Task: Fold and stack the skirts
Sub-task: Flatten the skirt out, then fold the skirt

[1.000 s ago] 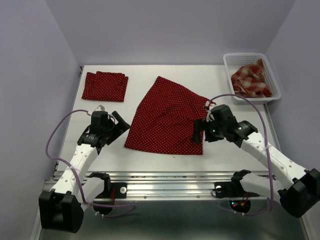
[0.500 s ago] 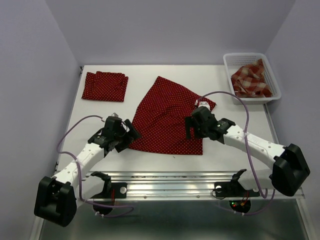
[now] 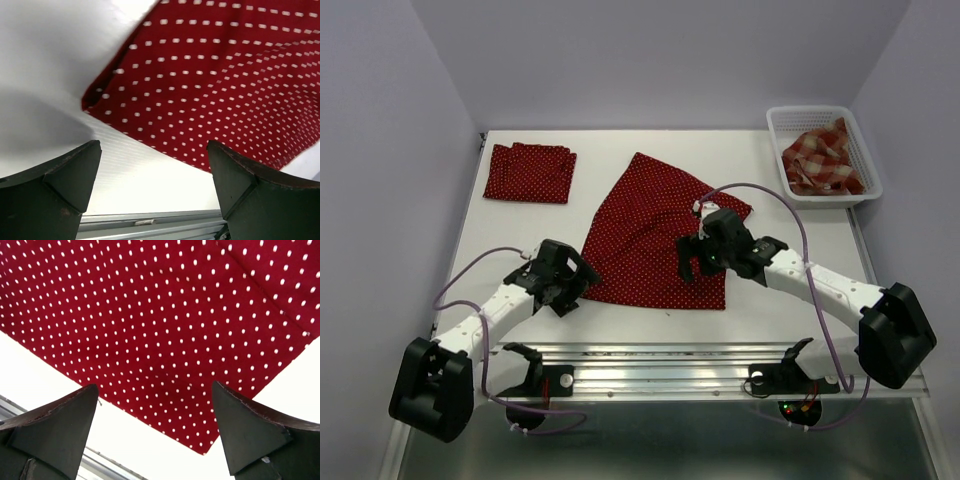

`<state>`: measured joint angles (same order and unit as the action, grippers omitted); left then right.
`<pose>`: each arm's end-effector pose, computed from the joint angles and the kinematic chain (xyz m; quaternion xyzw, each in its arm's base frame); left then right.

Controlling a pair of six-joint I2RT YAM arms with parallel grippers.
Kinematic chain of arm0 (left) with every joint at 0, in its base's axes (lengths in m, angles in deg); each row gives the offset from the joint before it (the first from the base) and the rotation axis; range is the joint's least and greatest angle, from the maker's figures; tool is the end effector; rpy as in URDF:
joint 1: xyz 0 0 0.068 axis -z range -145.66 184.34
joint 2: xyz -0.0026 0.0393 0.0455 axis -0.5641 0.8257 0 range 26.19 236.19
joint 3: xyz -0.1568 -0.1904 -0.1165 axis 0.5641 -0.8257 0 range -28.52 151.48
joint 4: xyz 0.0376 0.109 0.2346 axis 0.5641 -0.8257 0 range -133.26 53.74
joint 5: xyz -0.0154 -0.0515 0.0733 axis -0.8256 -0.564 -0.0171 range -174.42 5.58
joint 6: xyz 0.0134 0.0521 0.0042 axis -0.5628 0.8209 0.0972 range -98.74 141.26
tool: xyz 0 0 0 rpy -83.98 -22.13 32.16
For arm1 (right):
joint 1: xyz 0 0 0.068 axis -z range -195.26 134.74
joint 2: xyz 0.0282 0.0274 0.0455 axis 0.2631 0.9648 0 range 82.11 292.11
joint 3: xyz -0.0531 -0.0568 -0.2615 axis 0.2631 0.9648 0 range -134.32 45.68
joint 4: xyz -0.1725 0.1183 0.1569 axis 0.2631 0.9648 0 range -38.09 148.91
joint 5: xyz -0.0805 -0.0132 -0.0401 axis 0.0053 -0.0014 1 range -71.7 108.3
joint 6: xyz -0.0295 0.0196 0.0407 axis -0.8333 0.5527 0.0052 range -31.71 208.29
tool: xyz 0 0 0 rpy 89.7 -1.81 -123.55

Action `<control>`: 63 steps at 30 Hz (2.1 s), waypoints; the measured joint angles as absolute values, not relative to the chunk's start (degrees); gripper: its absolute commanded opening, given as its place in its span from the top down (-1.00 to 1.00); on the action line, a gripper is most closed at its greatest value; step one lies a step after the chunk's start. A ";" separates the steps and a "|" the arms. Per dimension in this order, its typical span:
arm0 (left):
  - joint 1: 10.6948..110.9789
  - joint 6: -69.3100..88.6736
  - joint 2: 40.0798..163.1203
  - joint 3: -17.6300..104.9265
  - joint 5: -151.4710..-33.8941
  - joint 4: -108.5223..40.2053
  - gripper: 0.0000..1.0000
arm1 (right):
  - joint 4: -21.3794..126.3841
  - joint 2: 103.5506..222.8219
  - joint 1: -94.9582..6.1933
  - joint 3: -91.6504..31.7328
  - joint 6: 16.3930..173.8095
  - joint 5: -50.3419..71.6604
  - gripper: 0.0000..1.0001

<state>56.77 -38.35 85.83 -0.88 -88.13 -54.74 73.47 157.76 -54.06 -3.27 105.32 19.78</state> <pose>0.1802 -0.0768 0.1778 -0.2895 0.8950 -0.2448 0.2350 0.2137 0.1705 0.2310 -0.1720 0.9184 0.1561 0.3203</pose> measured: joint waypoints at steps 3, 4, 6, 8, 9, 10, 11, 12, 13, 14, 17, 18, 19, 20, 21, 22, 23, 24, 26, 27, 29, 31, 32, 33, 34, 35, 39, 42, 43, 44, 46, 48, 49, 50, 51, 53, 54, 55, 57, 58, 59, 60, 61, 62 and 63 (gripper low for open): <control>56.77 -40.50 88.10 -1.12 -87.60 -55.64 -0.87 | 72.75 157.72 -54.06 -3.27 104.91 20.21 -1.00; 56.77 -41.24 88.30 -1.01 -87.19 -55.38 -0.73 | 72.51 157.72 -54.06 -3.27 104.91 20.54 -1.00; 56.77 -42.35 88.67 -1.01 -86.44 -55.38 -0.50 | 72.29 157.72 -54.06 -3.25 104.91 20.85 -1.00; 56.77 -43.51 89.59 -0.95 -85.02 -55.31 -0.11 | 71.98 157.70 -54.06 -3.01 104.76 20.74 -1.00; 56.77 -43.93 90.25 -0.82 -84.34 -55.33 0.05 | 71.98 157.68 -54.06 -2.90 104.71 20.65 -1.00; 56.77 -44.01 90.90 -0.66 -83.65 -55.27 0.31 | 71.98 157.46 -54.06 -2.57 104.69 20.47 -1.00; 56.73 -44.39 92.13 -0.31 -82.92 -55.22 0.78 | 71.98 157.28 -54.06 -2.33 104.69 20.37 -1.00; 56.73 -44.71 93.50 0.32 -82.03 -55.16 0.99 | 72.07 156.69 -54.06 -1.79 104.69 20.02 -1.00; 56.73 -44.43 94.62 0.73 -81.31 -55.14 1.00 | 72.11 156.26 -54.06 -1.39 104.69 19.91 -1.00; 56.62 -44.74 96.34 1.74 -81.07 -55.31 1.00 | 72.20 155.58 -54.06 -0.91 104.71 19.34 -1.00; 55.79 -43.64 100.58 5.30 -79.36 -55.05 1.00 | 72.42 154.48 -54.06 -0.34 104.71 18.14 -1.00; 55.18 -43.05 102.09 6.50 -79.12 -54.92 1.00 | 72.49 154.33 -54.15 -0.34 104.69 17.74 -1.00; 54.52 -42.55 103.12 7.23 -78.82 -54.68 1.00 | 72.49 154.24 -54.35 -0.34 104.69 17.59 -1.00; 53.71 -41.76 104.28 8.19 -78.36 -54.46 1.00 | 72.53 154.22 -54.87 -0.34 104.52 17.66 -1.00; 52.97 -40.87 105.39 9.19 -78.01 -54.24 1.00 | 72.68 154.22 -55.42 -0.34 104.49 18.16 -1.00; 51.88 -39.47 106.42 10.33 -77.59 -54.09 1.00 | 73.01 154.22 -56.40 -0.34 104.32 18.57 -1.00; 50.83 -38.68 107.47 11.16 -77.22 -54.02 1.00 | 73.32 154.22 -57.80 -0.34 104.10 19.01 -1.00; 50.00 -37.39 108.28 11.99 -76.69 -53.93 1.00 | 73.58 154.22 -59.00 -0.34 103.84 19.73 -1.00; 48.47 -35.47 109.39 13.11 -76.10 -53.69 1.00 | 74.08 154.22 -61.69 -0.34 102.96 20.93 -1.00; 47.72 -34.29 109.74 13.54 -75.76 -53.67 1.00 | 74.26 154.31 -62.78 -0.34 102.55 21.57 -1.00; 46.57 -32.41 109.92 13.87 -75.32 -53.65 1.00 | 75.02 154.90 -65.38 -0.63 101.56 23.14 -1.00; 45.47 -30.79 109.92 13.98 -75.27 -53.54 1.00 | 75.74 156.74 -67.90 -1.35 100.60 24.15 -1.00; 44.97 -29.85 109.92 14.00 -75.38 -53.43 1.00 | 75.96 157.85 -68.66 -1.96 99.84 24.56 -1.00; 44.14 -28.74 109.92 14.00 -75.38 -53.19 1.00 | 76.14 159.07 -69.65 -2.18 99.62 24.87 -1.00; 43.79 -28.21 109.92 14.05 -75.38 -53.04 1.00 | 76.57 160.30 -70.41 -2.66 98.99 25.59 -1.00; 43.42 -27.45 109.96 14.11 -75.41 -52.80 1.00 | 77.71 162.68 -71.94 -3.95 98.26 27.58 -1.00; 42.81 -25.44 110.35 14.66 -75.67 -51.66 1.00 | 80.07 170.11 -75.02 -7.84 96.58 32.69 -1.00; 42.85 -24.34 111.21 14.70 -76.02 -50.79 1.00 | 81.01 172.45 -75.70 -8.28 95.71 34.79 -0.99; 42.85 -24.21 111.32 14.70 -76.02 -50.70 1.00 | 81.53 172.60 -75.94 -8.28 95.44 35.27 -0.98; 42.85 -24.10 111.47 14.72 -76.02 -50.50 1.00 | 81.71 172.63 -76.05 -8.28 95.27 35.56 -0.97; 42.83 -23.84 111.53 14.72 -76.02 -50.24 1.00 | 81.71 172.60 -76.20 -8.30 94.64 35.80 -0.89; 42.83 -23.64 111.60 14.72 -76.06 -50.02 1.00 | 81.71 172.60 -76.82 -8.30 94.11 35.71 -0.82; 42.83 -23.58 111.62 14.72 -76.06 -49.89 1.00 | 81.60 172.60 -77.10 -8.30 93.91 35.60 -0.80; 42.83 -23.51 111.67 14.72 -76.13 -49.72 1.00 | 81.58 172.63 -77.78 -8.30 93.61 35.47 -0.77; 42.83 -23.51 111.73 14.72 -76.17 -49.61 1.00 | 81.58 172.63 -78.21 -8.30 93.46 35.40 -0.77; 42.83 -23.51 111.82 14.72 -76.30 -49.32 1.00 | 81.58 172.78 -79.15 -8.30 93.08 35.29 -0.56; 42.83 -23.51 111.82 14.72 -76.41 -49.26 1.00 | 81.58 172.93 -79.26 -8.30 93.06 35.32 -0.49; 42.83 -23.51 111.82 14.72 -76.45 -49.23 1.00 | 81.53 173.46 -79.55 -8.30 92.97 35.34 -0.43; 42.83 -23.51 111.82 14.72 -76.54 -49.21 1.00 | 81.51 174.64 -79.70 -8.30 92.95 35.36 -0.29; 42.83 -23.51 111.82 14.72 -76.61 -49.19 1.00 | 81.38 175.49 -79.74 -8.30 93.06 35.23 -0.26; 42.83 -23.51 111.82 14.72 -76.63 -49.19 1.00 | 81.36 175.66 -79.74 -8.63 93.04 35.25 -0.25; 42.81 -23.51 111.82 14.72 -76.65 -49.17 1.00 | 81.18 175.82 -79.74 -8.65 92.97 35.29 -0.13; 42.79 -23.51 111.82 14.72 -76.65 -49.17 1.00 | 81.12 176.12 -79.74 -8.89 92.97 35.27 -0.03; 42.70 -23.53 111.82 14.72 -76.63 -49.17 1.00 | 81.12 176.28 -79.74 -9.00 92.97 35.27 0.05; 42.65 -23.51 111.82 14.72 -76.63 -49.17 1.00 | 81.03 176.45 -79.74 -9.02 93.02 35.23 0.32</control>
